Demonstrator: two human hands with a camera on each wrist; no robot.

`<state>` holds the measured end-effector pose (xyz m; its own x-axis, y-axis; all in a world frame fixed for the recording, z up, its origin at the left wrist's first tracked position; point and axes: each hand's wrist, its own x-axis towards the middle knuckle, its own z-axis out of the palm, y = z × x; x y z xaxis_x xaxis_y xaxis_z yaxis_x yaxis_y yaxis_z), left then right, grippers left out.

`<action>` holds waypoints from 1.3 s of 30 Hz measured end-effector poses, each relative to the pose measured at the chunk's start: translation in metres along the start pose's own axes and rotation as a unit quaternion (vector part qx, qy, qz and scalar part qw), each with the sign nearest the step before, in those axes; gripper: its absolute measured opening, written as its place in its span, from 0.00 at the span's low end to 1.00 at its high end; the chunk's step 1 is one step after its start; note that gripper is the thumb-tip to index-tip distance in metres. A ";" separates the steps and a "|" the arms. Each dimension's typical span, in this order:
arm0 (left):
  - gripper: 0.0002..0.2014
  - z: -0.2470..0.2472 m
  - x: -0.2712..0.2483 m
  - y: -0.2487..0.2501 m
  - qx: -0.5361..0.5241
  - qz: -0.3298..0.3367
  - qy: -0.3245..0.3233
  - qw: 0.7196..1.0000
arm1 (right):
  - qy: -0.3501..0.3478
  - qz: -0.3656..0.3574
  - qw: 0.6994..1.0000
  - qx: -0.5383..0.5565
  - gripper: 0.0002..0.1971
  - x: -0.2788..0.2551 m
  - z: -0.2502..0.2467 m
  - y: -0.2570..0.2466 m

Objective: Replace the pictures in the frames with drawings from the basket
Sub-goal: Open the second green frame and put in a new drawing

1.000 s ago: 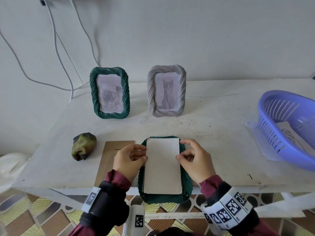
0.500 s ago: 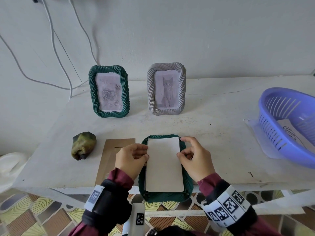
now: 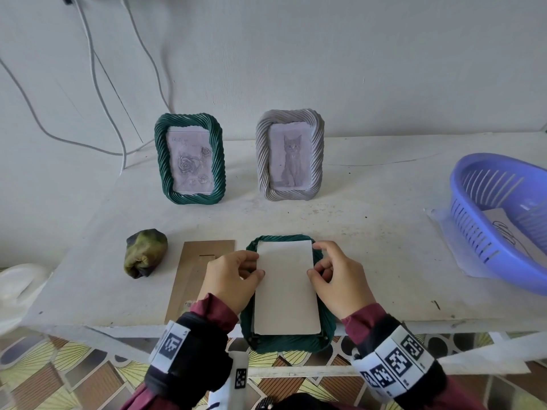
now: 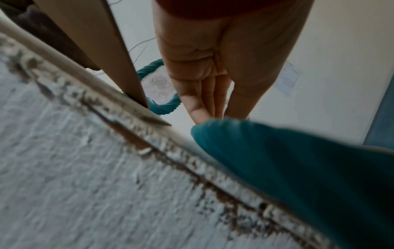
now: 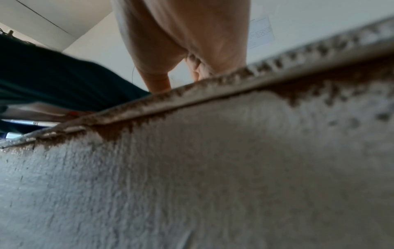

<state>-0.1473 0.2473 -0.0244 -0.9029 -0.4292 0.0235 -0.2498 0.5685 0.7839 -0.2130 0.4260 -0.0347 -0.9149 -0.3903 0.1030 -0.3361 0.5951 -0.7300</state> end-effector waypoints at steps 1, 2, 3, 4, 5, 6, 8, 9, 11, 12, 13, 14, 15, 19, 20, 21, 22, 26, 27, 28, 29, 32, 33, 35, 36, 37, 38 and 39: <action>0.15 0.000 0.000 0.000 0.015 0.004 -0.004 1.000 | -0.002 -0.004 1.000 -0.006 0.20 0.000 0.000 0.000; 0.16 0.000 0.000 0.001 0.032 0.005 -0.007 0.999 | -0.004 -0.006 1.000 -0.012 0.20 -0.001 0.000 0.000; 0.17 0.000 0.000 0.001 0.046 0.006 -0.009 0.999 | -0.007 -0.007 1.000 -0.016 0.21 -0.001 0.000 0.000; 0.17 0.000 0.000 0.000 0.059 0.008 -0.011 0.998 | -0.010 -0.007 1.000 -0.020 0.21 -0.001 0.000 0.000; 0.17 0.000 0.000 0.000 0.071 0.009 -0.011 0.997 | -0.012 -0.005 1.000 -0.023 0.21 -0.001 0.000 0.000; 0.16 0.000 0.000 0.000 0.082 0.010 -0.013 0.996 | -0.015 -0.005 1.000 -0.026 0.21 -0.001 0.000 0.000; 0.14 -0.001 0.000 0.000 0.098 0.013 -0.018 0.995 | -0.019 -0.007 0.999 -0.028 0.19 -0.001 0.000 0.001; 0.13 -0.001 0.000 0.000 0.104 0.016 -0.020 0.994 | -0.019 -0.007 0.999 -0.028 0.19 -0.001 0.001 0.001; 0.12 -0.001 -0.001 0.001 0.119 0.022 -0.023 0.992 | -0.018 -0.007 0.999 -0.026 0.18 -0.001 0.000 0.001; 0.12 -0.001 -0.001 0.002 0.127 0.027 -0.023 0.991 | -0.017 -0.007 1.000 -0.025 0.18 -0.002 0.000 0.001; 0.13 -0.001 -0.002 0.002 0.131 0.029 -0.022 0.991 | -0.018 -0.007 1.000 -0.024 0.19 -0.002 0.000 0.001; 0.16 -0.001 -0.002 0.001 0.133 0.026 -0.021 0.990 | -0.020 -0.007 1.000 -0.023 0.19 -0.002 0.000 0.001; 0.19 -0.001 -0.003 0.001 0.135 0.021 -0.022 0.990 | -0.022 -0.007 0.999 -0.022 0.20 -0.002 0.000 0.001; 0.23 -0.003 -0.004 -0.001 0.158 0.005 -0.033 0.987 | -0.024 -0.010 0.999 -0.019 0.22 -0.003 -0.001 0.001; 0.22 -0.003 -0.004 -0.001 0.160 0.003 -0.035 0.986 | -0.026 -0.009 0.999 -0.018 0.23 -0.003 -0.001 0.001; 0.22 -0.003 -0.004 -0.001 0.163 0.002 -0.038 0.986 | -0.028 -0.008 0.999 -0.017 0.23 -0.003 -0.001 0.001; 0.21 -0.003 -0.005 -0.001 0.168 0.005 -0.039 0.985 | -0.028 -0.008 0.999 -0.017 0.24 -0.003 0.000 0.001; 0.18 -0.004 -0.007 0.000 0.195 0.025 -0.037 0.980 | -0.029 -0.012 0.999 -0.020 0.24 -0.005 -0.001 0.003; 0.18 -0.004 -0.007 0.000 0.196 0.031 -0.035 0.979 | -0.030 -0.014 0.999 -0.022 0.24 -0.005 -0.001 0.003; 0.18 -0.004 -0.008 0.000 0.191 0.038 -0.030 0.980 | -0.031 -0.016 0.999 -0.022 0.24 -0.005 -0.001 0.003; 0.18 -0.004 -0.008 0.000 0.181 0.045 -0.024 0.982 | -0.032 -0.018 0.999 -0.021 0.24 -0.004 -0.001 0.003; 0.16 -0.005 -0.009 -0.004 0.141 0.063 0.021 0.988 | -0.028 -0.018 0.999 -0.017 0.24 -0.004 0.000 0.004; 0.16 -0.006 -0.009 -0.007 0.132 0.061 0.040 0.989 | -0.025 -0.017 0.999 -0.014 0.23 -0.004 0.001 0.004; 0.17 -0.010 -0.010 -0.014 0.133 0.040 0.066 0.988 | -0.019 -0.018 1.000 -0.010 0.23 -0.005 0.001 0.005; 0.19 -0.013 -0.012 -0.019 0.143 0.021 0.072 0.987 | -0.014 -0.020 1.000 -0.009 0.23 -0.006 0.001 0.005; 0.20 -0.015 -0.014 -0.024 0.155 -0.001 0.076 0.985 | -0.010 -0.022 1.000 -0.010 0.22 -0.007 0.002 0.006; 0.22 -0.017 -0.015 -0.029 0.165 -0.024 0.077 0.983 | -0.007 -0.025 1.000 -0.011 0.22 -0.008 0.002 0.006; 0.23 -0.019 -0.017 -0.033 0.171 -0.039 0.076 0.982 | -0.006 -0.027 1.000 -0.015 0.22 -0.008 0.002 0.007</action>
<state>-0.1172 0.2225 -0.0393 -0.8200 -0.5660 0.0849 -0.4425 0.7210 0.5332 -0.2070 0.4315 -0.0421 -0.8923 -0.4311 0.1338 -0.3919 0.5929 -0.7035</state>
